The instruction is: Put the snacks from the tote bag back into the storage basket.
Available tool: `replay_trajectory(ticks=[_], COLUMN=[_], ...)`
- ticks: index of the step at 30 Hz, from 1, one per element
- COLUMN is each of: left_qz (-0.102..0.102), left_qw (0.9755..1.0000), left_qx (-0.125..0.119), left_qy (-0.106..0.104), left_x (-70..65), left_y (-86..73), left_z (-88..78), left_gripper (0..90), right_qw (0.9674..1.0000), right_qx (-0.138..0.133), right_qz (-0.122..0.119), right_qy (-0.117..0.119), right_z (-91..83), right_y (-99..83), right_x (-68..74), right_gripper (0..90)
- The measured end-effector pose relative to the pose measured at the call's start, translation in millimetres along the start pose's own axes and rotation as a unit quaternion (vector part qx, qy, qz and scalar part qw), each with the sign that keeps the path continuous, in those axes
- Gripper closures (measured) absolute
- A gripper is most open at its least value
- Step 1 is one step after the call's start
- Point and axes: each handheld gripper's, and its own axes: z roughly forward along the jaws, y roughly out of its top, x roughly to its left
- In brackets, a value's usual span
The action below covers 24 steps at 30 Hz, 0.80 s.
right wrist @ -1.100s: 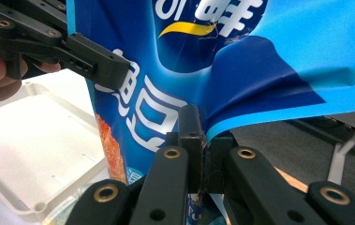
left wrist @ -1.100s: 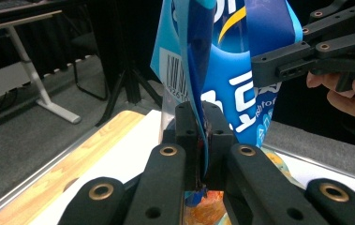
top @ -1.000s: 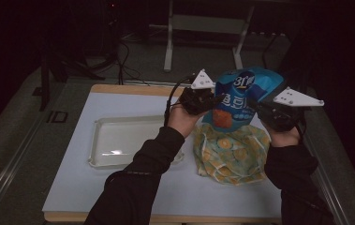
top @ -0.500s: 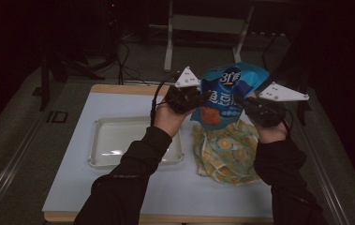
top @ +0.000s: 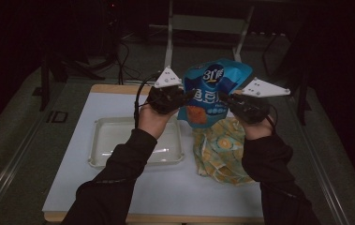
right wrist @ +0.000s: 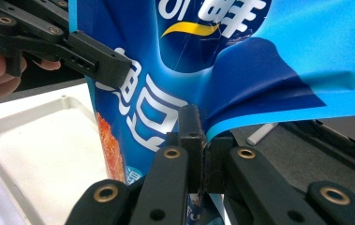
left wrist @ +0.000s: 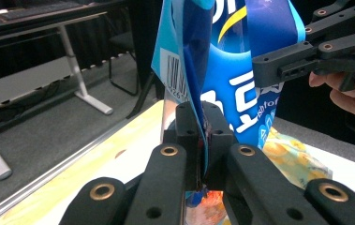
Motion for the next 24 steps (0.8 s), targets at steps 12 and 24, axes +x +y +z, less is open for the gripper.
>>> replay_trajectory(ticks=[12, 24], left_qz=[-0.007, -0.009], left_qw=[0.9997, 0.9989], left_qx=[0.004, 0.013], left_qy=[0.022, 0.043], left_x=[9.9, 15.6], left_y=[-10.2, -20.5], left_z=[-31.5, -61.4], left_gripper=[89.1, 89.1], right_qw=[0.9997, 0.9988], right_qx=[-0.002, -0.009], right_qz=[-0.010, -0.017], right_qy=[0.021, 0.045], right_z=[18.6, 35.5], right_y=[11.3, 18.6], right_x=[20.6, 41.1], right_gripper=[88.9, 88.9])
